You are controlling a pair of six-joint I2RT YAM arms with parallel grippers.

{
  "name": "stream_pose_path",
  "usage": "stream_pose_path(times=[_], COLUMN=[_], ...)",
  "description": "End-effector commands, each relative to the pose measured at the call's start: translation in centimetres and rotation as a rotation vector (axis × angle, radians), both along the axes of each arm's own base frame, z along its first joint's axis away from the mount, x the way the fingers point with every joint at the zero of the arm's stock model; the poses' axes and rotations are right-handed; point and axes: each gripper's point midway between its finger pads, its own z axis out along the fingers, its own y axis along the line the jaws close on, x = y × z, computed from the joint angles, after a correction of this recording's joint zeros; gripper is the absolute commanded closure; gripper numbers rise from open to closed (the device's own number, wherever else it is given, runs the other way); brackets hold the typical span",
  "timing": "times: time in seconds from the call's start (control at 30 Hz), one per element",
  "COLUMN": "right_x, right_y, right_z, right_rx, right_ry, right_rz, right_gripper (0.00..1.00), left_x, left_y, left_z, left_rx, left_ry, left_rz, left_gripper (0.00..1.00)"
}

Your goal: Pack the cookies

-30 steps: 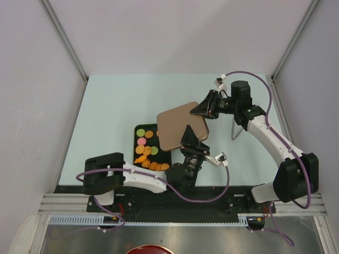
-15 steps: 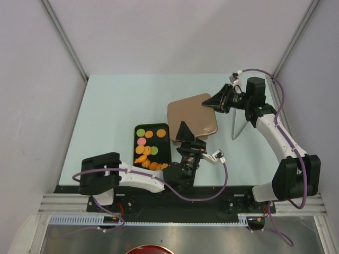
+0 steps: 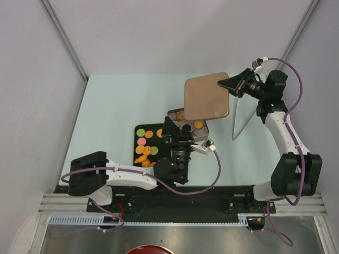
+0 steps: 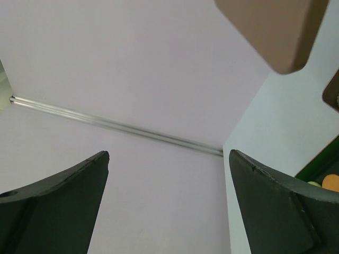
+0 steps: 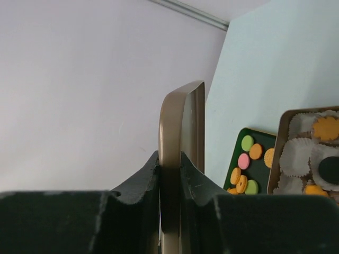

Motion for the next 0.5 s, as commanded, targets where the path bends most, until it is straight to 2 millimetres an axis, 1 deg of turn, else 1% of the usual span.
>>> stream_pose_path(times=[0.0, 0.03, 0.13, 0.23, 0.27, 0.33, 0.37, 0.43, 0.47], right_x=[1.1, 1.1, 1.2, 1.5, 1.5, 1.8, 2.0, 2.2, 2.3], right_y=[-0.3, -0.3, -0.1, -0.5, -0.8, -1.5, -2.0, -2.2, -2.2], right_z=[-0.3, -1.1, -2.4, -2.7, -2.3, -2.2, -2.1, -2.0, -2.1], right_rx=[-0.053, -0.06, -0.076, -0.103, -0.11, -0.114, -0.111, -0.109, -0.103], right_ry=[-0.042, -0.017, 0.006, -0.008, -0.025, -0.033, -0.035, -0.039, -0.036], right_rz=[-0.017, -0.01, 0.012, -0.008, -0.022, -0.051, -0.064, -0.068, -0.067], right_gripper=[0.89, 0.93, 1.0, 1.0, 1.0, 1.0, 1.0, 1.0, 1.0], left_x=[-0.1, -0.1, 0.0, 0.1, 0.1, 0.4, 0.5, 1.0, 1.0], left_y=[5.6, 5.8, 6.1, 6.6, 6.8, 7.7, 8.4, 10.1, 11.2], left_z=[2.4, 2.3, 1.8, 1.7, 1.9, 2.2, 2.7, 3.0, 3.7], left_rx=[-0.513, -0.516, -0.512, -0.536, -0.556, -0.589, -0.635, -0.702, -0.773], left_ry=[-0.027, -0.025, -0.017, -0.008, -0.008, -0.004, -0.006, -0.005, -0.011], left_rz=[0.064, 0.068, 0.078, 0.095, 0.1, 0.127, 0.137, 0.189, 0.203], left_gripper=[0.0, 0.0, 0.0, 0.0, 0.0, 0.0, 0.0, 0.0, 0.0])
